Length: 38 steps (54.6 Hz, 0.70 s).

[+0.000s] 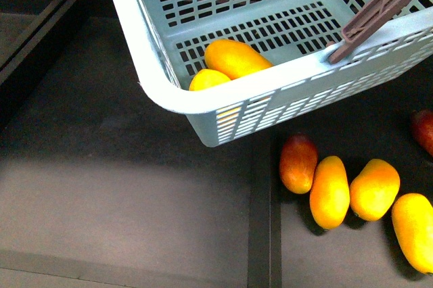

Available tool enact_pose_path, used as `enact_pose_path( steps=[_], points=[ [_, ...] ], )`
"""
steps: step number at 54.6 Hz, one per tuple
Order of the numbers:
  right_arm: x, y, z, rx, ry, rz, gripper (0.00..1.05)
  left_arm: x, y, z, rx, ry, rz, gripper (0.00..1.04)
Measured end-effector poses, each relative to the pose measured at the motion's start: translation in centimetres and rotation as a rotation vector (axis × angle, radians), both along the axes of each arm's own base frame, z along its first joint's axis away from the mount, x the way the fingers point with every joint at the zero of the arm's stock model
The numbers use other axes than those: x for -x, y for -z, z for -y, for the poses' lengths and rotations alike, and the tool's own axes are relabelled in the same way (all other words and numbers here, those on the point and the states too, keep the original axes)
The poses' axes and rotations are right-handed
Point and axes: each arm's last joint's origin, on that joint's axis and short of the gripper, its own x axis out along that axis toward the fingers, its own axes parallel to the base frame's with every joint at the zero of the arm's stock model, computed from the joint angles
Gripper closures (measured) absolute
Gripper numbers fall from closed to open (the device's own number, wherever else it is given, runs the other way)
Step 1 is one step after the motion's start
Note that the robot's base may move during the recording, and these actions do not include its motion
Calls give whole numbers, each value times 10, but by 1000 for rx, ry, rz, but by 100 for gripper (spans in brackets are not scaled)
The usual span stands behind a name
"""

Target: Pick lemon and mango into basket

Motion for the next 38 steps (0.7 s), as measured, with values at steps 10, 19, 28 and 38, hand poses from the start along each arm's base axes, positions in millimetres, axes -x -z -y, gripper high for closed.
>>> enact_pose_path(
  steps=[10,19,28,38],
  points=[
    [23,27,0,14,0,-1,103,-1,0,-1,-4,-4,4,100],
    [37,44,0,16,0,-3,103,-1,0,-1,-1,-4,0,100],
    [46,51,0,16,0,0,103,-1,0,-1,-2,-4,2,100],
    [55,59,0,16,0,-3,103,-1,0,-1,-3,-4,3,100]
  ],
)
